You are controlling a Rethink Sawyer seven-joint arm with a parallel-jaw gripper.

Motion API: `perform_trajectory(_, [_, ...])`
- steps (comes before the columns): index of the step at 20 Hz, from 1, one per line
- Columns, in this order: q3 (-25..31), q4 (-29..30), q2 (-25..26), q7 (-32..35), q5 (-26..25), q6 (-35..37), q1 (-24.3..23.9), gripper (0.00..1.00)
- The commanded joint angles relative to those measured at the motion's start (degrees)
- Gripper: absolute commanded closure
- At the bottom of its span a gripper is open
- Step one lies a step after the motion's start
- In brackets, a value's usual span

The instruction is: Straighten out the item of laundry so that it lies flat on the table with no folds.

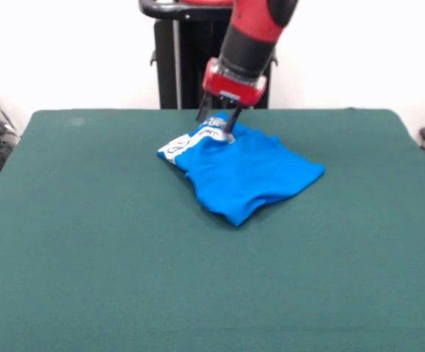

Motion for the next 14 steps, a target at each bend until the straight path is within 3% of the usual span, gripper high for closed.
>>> perform_trajectory(1, [6.9, -4.0, 9.3, 21.4, 4.5, -12.4, -3.3, 0.00])
perform_trajectory(7, [12.2, -3.4, 12.4, 26.1, 1.2, -22.6, -8.6, 0.00])
perform_trajectory(13, [13.3, -4.3, 14.7, 26.9, 0.9, -23.7, -9.8, 0.00])
perform_trajectory(14, [13.7, -4.5, 14.7, 27.2, 0.1, -23.3, -10.4, 1.00])
